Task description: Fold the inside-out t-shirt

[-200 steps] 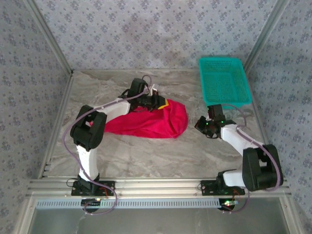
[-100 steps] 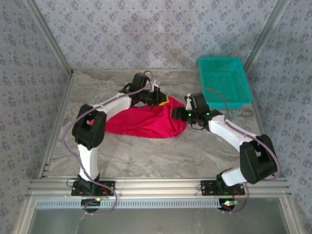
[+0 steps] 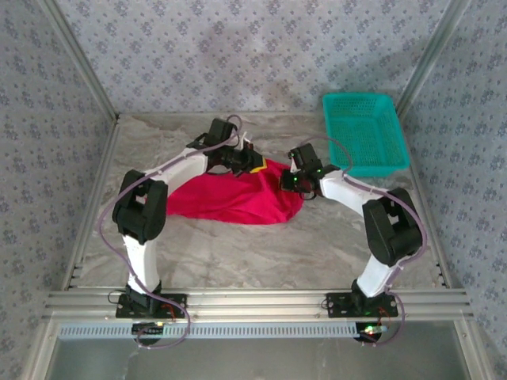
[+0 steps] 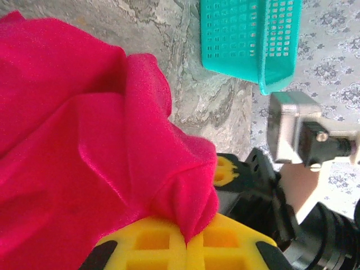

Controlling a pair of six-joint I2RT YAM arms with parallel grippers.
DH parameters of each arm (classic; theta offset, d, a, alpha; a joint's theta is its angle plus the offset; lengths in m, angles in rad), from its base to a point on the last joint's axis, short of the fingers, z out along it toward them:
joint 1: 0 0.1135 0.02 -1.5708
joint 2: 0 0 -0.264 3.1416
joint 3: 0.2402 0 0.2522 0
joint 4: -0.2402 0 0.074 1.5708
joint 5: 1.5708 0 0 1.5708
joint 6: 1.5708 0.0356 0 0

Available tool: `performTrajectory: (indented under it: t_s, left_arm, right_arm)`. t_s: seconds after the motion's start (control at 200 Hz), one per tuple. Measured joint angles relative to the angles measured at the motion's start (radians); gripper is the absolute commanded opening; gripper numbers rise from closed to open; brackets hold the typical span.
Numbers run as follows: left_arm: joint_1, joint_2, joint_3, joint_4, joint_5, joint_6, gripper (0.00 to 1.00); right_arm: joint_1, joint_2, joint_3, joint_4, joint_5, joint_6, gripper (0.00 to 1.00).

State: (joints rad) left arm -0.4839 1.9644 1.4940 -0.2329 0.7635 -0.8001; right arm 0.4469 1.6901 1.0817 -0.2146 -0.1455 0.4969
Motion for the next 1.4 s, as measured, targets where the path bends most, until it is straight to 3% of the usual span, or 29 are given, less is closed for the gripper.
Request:
performTrajectory:
  t_s: [0.195, 0.36, 0.53, 0.695, 0.81, 0.939, 1.164, 1.399]
  left_arm:
    - [0.019, -0.01, 0.0, -0.003, 0.031, 0.011, 0.0]
    - [-0.021, -0.01, 0.0, 0.05, 0.131, 0.005, 0.0]
    - [-0.095, 0.013, -0.042, 0.313, 0.23, -0.124, 0.0]
    - [-0.1, 0.094, -0.121, 0.65, 0.27, -0.362, 0.0]
    - [-0.089, 0.148, -0.126, 0.784, 0.274, -0.489, 0.0]
    - [-0.074, 0.153, -0.126, 0.882, 0.278, -0.563, 0.0]
    - [-0.046, 0.153, -0.126, 0.933, 0.28, -0.609, 0.0]
    - [-0.046, 0.153, -0.126, 0.925, 0.277, -0.608, 0.0]
  right_arm:
    - [-0.066, -0.122, 0.0, -0.04, -0.039, -0.013, 0.0]
    - [-0.171, -0.238, -0.018, -0.068, -0.126, -0.015, 0.0]
    - [-0.239, -0.207, -0.064, -0.052, -0.143, -0.015, 0.0]
    - [-0.238, -0.016, -0.081, -0.016, -0.171, -0.009, 0.0]
    - [-0.234, 0.021, -0.085, -0.014, -0.194, -0.003, 0.15]
    - [-0.235, -0.06, -0.102, -0.023, -0.179, -0.005, 0.25]
    - [-0.23, -0.284, -0.206, 0.011, -0.163, -0.027, 0.24]
    - [-0.161, -0.282, -0.234, 0.085, -0.185, -0.042, 0.21]
